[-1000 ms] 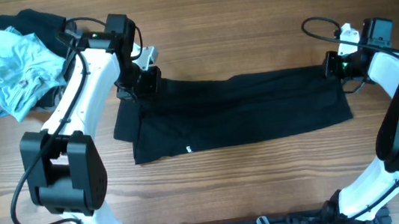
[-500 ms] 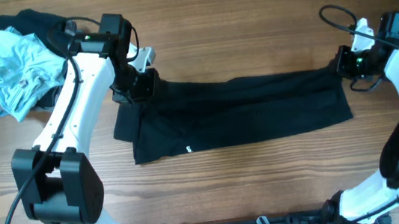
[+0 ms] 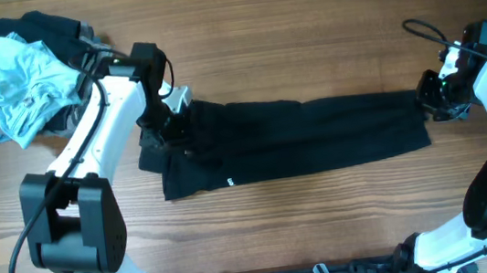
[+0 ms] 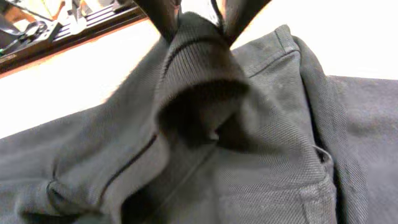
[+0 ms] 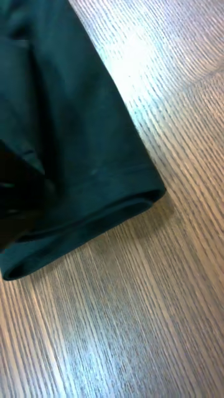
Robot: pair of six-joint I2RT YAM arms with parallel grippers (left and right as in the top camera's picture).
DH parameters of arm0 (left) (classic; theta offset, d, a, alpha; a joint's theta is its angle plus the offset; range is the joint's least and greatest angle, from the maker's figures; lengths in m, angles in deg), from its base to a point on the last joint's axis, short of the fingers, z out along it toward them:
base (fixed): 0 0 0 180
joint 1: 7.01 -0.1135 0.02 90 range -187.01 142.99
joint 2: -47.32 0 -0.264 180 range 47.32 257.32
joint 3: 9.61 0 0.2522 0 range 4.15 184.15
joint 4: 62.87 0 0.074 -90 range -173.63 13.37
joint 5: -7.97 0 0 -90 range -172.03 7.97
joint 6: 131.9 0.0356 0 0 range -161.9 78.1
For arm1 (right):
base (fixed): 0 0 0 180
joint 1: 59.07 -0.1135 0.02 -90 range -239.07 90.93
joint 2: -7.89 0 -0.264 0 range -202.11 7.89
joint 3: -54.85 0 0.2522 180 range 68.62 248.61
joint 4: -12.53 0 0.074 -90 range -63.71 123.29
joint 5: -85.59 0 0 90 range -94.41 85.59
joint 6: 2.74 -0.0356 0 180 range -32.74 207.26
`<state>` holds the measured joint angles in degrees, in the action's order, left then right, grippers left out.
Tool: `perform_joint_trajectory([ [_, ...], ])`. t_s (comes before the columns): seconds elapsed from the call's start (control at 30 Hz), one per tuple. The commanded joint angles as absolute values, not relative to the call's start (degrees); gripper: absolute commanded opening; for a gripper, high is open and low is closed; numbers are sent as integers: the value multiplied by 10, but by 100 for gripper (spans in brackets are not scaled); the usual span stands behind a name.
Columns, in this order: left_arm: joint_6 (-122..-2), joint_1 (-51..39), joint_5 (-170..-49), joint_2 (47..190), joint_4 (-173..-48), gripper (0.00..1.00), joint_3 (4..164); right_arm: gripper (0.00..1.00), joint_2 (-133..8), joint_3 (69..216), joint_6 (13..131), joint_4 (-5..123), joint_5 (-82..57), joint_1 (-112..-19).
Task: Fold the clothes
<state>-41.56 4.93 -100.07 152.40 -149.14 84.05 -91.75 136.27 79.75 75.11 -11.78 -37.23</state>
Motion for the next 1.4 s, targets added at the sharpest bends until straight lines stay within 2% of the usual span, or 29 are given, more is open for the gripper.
perform_joint_trajectory([
  [0.0,-408,48,-1002,1513,-1493,39,831,22,-910,1368,794,749,-103,-372],
  [0.03,-408,48,-1002,1513,-1493,45,831,34,-910,1368,794,748,-103,-372],
  [0.07,-408,48,-1002,1513,-1491,45,831,45,-910,1368,794,749,-103,-372],
  [0.1,-408,48,-1002,1513,-1489,46,831,52,-910,1368,794,750,-103,-372],
  [0.13,-408,48,-1002,1513,-1486,45,831,64,-910,1368,794,750,-103,-372],
  [0.17,-408,48,-1002,1513,-1482,45,831,71,-910,1368,793,752,-104,-372],
  [0.3,-408,48,-1002,1513,-1467,44,831,72,-911,1354,791,765,-99,-362],
  [0.37,-408,48,-1002,1513,-1461,44,831,67,-913,1353,769,765,-108,-348],
  [0.4,-408,48,-1002,1513,-1455,40,827,54,-913,1353,768,765,-112,-341],
  [0.43,-408,48,-1002,1513,-1446,26,819,36,-913,1353,768,763,-112,-336],
  [0.47,-408,49,-1002,1513,-1440,18,812,35,-913,1353,769,757,-113,-333],
  [0.5,-408,49,-1002,1513,-1431,14,801,50,-913,1351,784,751,-118,-333],
  [0.53,-408,50,-1002,1513,-1418,15,785,82,-915,1345,818,743,-136,-333],
  [0.57,-408,51,-1005,1513,-1403,28,768,93,-922,1339,853,746,-147,-333],
  [0.6,-409,51,-1013,1513,-1384,31,748,99,-935,1332,857,748,-145,-333],
  [0.7,-413,51,-1017,1513,-1350,28,719,100,-978,1321,857,737,-168,-331],
  [0.8,-430,51,-999,1513,-1327,10,707,97,-1003,1321,858,732,-204,-331],
  [0.87,-433,50,-998,1512,-1316,11,707,97,-1002,1321,862,728,-206,-331],
  [0.97,-439,37,-997,1512,-1314,24,707,99,-1004,1315,913,734,-210,-331],
  [1.0,-441,33,-997,1512,-1312,25,707,99,-1006,1311,914,731,-222,-331],
  [1.07,-441,26,-998,1512,-1306,26,707,99,-1012,1293,964,716,-317,-333],
  [1.1,-441,22,-998,1512,-1304,26,707,93,-1019,1279,987,711,-380,-338],
  [1.2,-441,13,-998,1512,-1304,26,707,54,-1029,1266,986,718,-365,-339],
  [1.23,-441,12,-998,1512,-1304,26,707,38,-1029,1266,977,720,-364,-339],
  [1.27,-441,11,-998,1512,-1304,25,707,4,-1029,1272,954,724,-363,-336],
  [1.37,-441,5,-998,1512,-1312,19,716,4,-1018,1306,946,747,-361,-317],
])
